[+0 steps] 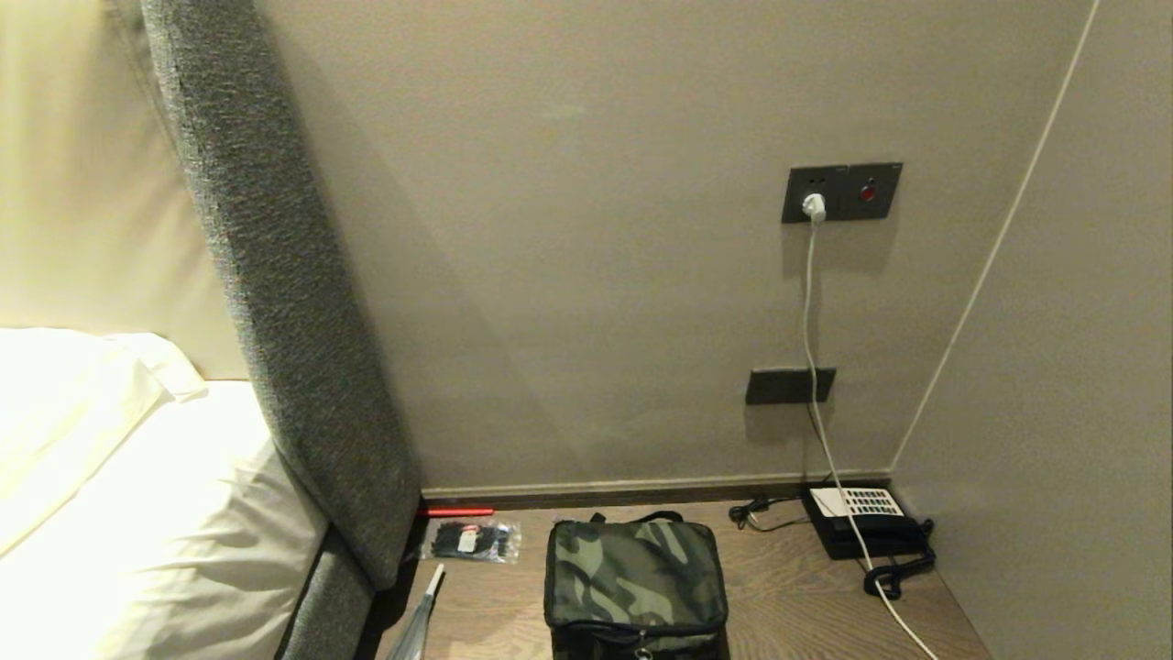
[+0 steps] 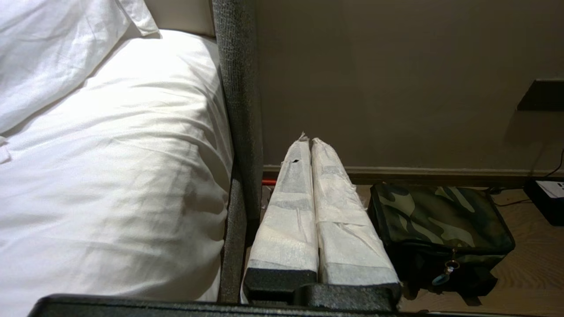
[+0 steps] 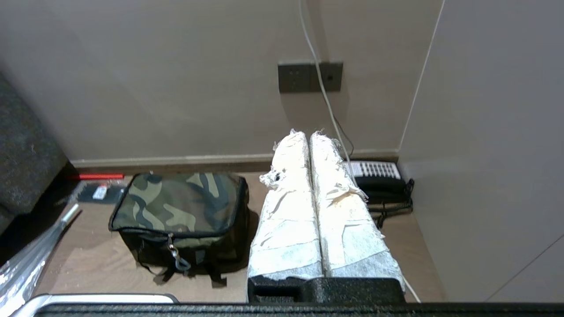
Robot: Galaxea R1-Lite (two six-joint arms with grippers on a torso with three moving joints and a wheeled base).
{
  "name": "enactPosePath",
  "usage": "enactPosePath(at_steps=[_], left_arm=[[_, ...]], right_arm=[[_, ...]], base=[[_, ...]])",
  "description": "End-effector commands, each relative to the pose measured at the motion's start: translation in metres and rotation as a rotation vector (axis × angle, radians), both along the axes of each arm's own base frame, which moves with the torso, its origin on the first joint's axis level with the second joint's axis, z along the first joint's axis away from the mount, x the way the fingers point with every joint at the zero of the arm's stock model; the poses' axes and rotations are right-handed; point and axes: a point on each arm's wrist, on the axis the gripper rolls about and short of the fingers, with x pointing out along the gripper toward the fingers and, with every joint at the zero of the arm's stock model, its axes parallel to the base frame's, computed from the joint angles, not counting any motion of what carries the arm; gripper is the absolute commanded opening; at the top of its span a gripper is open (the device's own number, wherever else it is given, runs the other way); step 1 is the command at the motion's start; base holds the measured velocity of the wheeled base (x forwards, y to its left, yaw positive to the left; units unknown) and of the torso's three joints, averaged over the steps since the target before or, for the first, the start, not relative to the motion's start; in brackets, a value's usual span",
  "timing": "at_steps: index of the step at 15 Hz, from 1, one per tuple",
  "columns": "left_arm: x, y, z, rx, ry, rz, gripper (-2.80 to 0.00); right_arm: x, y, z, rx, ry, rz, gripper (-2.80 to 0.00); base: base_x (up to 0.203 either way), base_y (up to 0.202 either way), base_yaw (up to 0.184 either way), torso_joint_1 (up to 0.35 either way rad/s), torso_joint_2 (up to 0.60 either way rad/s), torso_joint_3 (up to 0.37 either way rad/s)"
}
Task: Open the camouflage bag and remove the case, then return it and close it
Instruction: Open the top of the storage box
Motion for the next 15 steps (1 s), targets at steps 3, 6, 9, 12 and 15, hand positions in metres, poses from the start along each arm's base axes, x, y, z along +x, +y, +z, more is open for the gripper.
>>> enactPosePath(at_steps=[3, 6, 9, 12, 15], left_arm=[[0.0002, 0.0000, -0.0008, -0.009, 0.002, 0.001, -2.80], [0.0002, 0.0000, -0.0008, -0.009, 0.002, 0.001, -2.80], [0.0002, 0.0000, -0.0008, -0.012, 0.002, 0.001, -2.80], [0.0002, 0.0000, -0.0008, -0.012, 0.002, 0.001, -2.80], [0.0002, 0.0000, -0.0008, -0.013, 0.002, 0.002, -2.80]], right_arm=[[-0.0002, 0.0000, 0.0000, 0.000, -0.003, 0.001, -2.80], [-0.0003, 0.0000, -0.0001, 0.000, -0.004, 0.001, -2.80], [-0.0002, 0.0000, 0.0000, 0.000, -0.002, 0.001, -2.80], [-0.0001, 0.0000, 0.0000, 0.000, -0.002, 0.001, -2.80], [-0.0003, 0.0000, 0.0000, 0.000, -0.004, 0.001, -2.80]], base=[[0.000, 0.000, 0.000, 0.002, 0.00, -0.180], [0.000, 0.000, 0.000, -0.002, 0.00, -0.199], [0.000, 0.000, 0.000, 0.002, 0.00, -0.194], [0.000, 0.000, 0.000, 0.002, 0.00, -0.199], [0.000, 0.000, 0.000, 0.004, 0.00, -0.200]])
